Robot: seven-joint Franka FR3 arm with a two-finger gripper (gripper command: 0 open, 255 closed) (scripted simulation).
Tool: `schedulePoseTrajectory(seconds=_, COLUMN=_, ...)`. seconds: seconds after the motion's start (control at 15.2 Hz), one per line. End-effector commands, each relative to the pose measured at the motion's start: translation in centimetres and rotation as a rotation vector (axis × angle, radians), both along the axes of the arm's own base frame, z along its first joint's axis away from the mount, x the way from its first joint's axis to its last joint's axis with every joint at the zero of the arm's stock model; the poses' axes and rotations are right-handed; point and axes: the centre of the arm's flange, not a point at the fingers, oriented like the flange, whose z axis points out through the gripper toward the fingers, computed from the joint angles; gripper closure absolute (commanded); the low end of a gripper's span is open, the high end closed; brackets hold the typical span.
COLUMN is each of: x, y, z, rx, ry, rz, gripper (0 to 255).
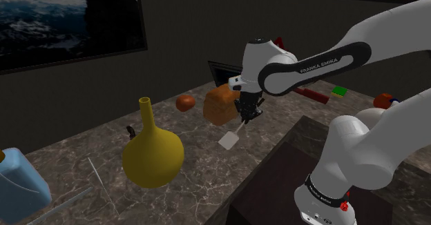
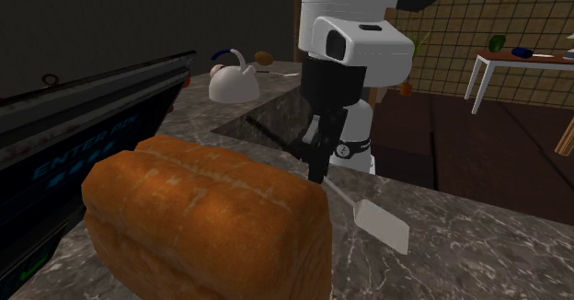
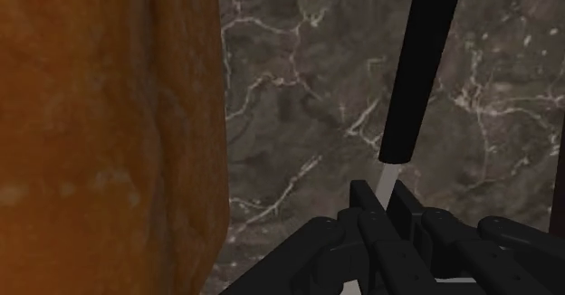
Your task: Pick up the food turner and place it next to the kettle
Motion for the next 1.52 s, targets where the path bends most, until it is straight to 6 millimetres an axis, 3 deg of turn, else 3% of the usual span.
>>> schedulePoseTrajectory(seconds=0.0, x=-0.1, y=-0.1, z=1.1, rx=0.0, ry=0.001, rz=0.0, gripper=255)
schedulePoseTrajectory(seconds=1.45, x=-0.1, y=-0.1, z=12.7, rx=0.0, ry=0.001, rz=0.0, gripper=255)
